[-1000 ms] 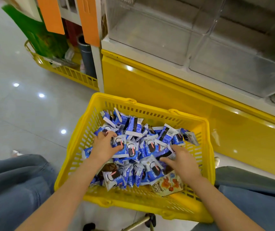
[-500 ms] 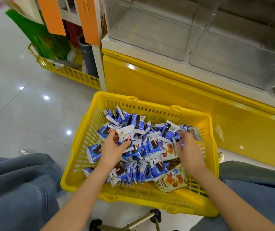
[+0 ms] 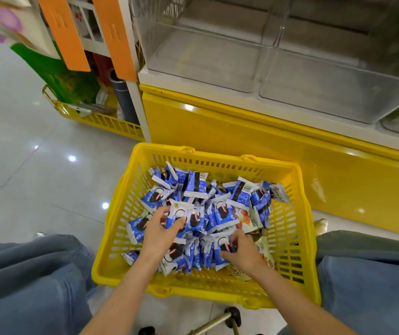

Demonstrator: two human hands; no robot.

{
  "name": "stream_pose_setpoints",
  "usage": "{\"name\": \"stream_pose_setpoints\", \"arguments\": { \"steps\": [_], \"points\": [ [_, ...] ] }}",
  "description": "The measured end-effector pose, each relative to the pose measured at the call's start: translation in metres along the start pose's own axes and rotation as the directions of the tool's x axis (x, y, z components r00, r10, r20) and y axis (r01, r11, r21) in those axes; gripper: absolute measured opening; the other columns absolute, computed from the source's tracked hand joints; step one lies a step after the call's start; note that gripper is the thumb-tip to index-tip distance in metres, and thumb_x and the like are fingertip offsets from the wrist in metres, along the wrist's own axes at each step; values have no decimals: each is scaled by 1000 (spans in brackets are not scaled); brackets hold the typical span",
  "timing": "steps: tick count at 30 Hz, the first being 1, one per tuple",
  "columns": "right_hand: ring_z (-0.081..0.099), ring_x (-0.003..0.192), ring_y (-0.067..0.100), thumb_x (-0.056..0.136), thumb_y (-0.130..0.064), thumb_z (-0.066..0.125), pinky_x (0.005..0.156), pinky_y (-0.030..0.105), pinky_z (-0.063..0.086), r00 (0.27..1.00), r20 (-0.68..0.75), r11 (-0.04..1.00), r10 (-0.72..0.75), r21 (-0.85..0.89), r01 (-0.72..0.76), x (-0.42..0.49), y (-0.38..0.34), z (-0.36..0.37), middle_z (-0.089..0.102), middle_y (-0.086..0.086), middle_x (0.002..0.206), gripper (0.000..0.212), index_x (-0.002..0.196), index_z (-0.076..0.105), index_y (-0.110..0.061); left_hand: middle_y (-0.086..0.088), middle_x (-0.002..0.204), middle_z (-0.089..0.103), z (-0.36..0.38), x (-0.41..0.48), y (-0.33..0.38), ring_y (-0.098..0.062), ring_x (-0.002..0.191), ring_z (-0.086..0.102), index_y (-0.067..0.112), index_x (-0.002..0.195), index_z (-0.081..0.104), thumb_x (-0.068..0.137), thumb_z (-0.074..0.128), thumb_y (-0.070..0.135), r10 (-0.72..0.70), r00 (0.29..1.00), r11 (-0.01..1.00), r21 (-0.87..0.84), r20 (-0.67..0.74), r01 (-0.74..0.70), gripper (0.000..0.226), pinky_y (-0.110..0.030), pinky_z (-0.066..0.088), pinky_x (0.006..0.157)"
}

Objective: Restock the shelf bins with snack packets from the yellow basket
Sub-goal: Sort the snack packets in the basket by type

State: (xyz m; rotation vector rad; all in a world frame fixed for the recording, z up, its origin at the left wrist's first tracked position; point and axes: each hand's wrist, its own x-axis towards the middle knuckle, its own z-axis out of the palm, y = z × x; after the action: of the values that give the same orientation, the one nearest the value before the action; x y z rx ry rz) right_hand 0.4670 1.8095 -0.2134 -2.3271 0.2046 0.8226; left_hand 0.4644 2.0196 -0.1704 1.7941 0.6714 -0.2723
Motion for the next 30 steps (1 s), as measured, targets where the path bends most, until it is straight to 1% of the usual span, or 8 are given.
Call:
{"name": "stream_pose_setpoints", "arguments": {
  "steps": [3, 6, 10, 13, 17, 21, 24, 30],
  "points": [
    [45, 67, 11, 83, -12, 68, 52, 13, 33, 996, -35, 989, -85, 118, 88, -7, -5, 8, 45, -4, 78, 33, 91, 36, -17, 3, 114, 43, 5, -3, 4, -12, 107, 42, 24, 114, 46, 83, 68, 31, -16, 1000, 999, -33, 16, 17, 39, -25, 34, 85],
    [57, 81, 8, 84, -14, 67, 60, 8, 41, 986, -115, 973, -117, 187, 137, -7, -17, -10, 51, -12, 86, 36, 102, 36, -19, 9, 108, 48, 11, -3, 15, -10, 108, 43, 23, 109, 46, 82, 69, 29, -16, 1000, 997, -71, 19, 18, 36, -24, 34, 88],
    [51, 80, -10, 87, -20, 64, 67, 2, 43, 900, -404, 958, -160, 155, 240, 2, -30, -67, 52, -17, 96, 40, 121, 44, -12, 18, 94, 52, 31, 12, 49, 0, 91, 48, 24, 108, 49, 83, 67, 29, 58, 996, 998, -41, 70, -56, 31, -12, 35, 72],
    [61, 98, 14, 89, -21, 61, 78, 21, 49, 823, -546, 970, -153, 76, 231, 13, -25, -109, 61, 3, 114, 41, 125, 46, -7, 9, 101, 53, 69, 30, 78, -5, 88, 52, 16, 117, 52, 84, 66, 28, 134, 986, 991, 14, 102, -136, 37, -11, 36, 65],
    [60, 100, 25, 90, -24, 61, 71, 29, 45, 859, -504, 996, -88, -17, 92, 28, -15, -134, 62, 10, 116, 41, 126, 48, -10, 1, 106, 51, 130, 40, 97, -8, 84, 49, 9, 124, 47, 87, 63, 25, 156, 969, 982, 77, 189, -173, 43, -14, 37, 65],
    [54, 112, 28, 93, -14, 54, 89, 36, 46, 909, -405, 991, -96, -128, 48, 38, -13, -138, 53, 13, 128, 36, 128, 46, -8, -15, 124, 52, 160, 44, 97, -23, 93, 54, 6, 134, 36, 95, 51, 17, 66, 932, 969, 200, 355, -145, 43, -33, 44, 77],
    [43, 124, 25, 94, -12, 51, 102, 31, 35, 923, -350, 960, -161, -271, 64, 34, -17, -139, 43, 10, 136, 40, 134, 44, -9, -10, 133, 48, 144, 39, 99, -21, 110, 53, 9, 132, 42, 96, 48, 15, 162, 897, 921, 264, 411, -287, 38, -24, 40, 84],
    [47, 112, 14, 97, -16, 45, 92, 17, 31, 817, -323, 870, -478, -304, 389, 8, -62, -98, 49, 1, 124, 30, 127, 49, -14, 18, 103, 54, 12, 12, 85, 7, 85, 52, 28, 115, 52, 92, 51, 17, 529, 849, 821, 262, -14, -507, 25, -4, 42, 68]
  ]
}}
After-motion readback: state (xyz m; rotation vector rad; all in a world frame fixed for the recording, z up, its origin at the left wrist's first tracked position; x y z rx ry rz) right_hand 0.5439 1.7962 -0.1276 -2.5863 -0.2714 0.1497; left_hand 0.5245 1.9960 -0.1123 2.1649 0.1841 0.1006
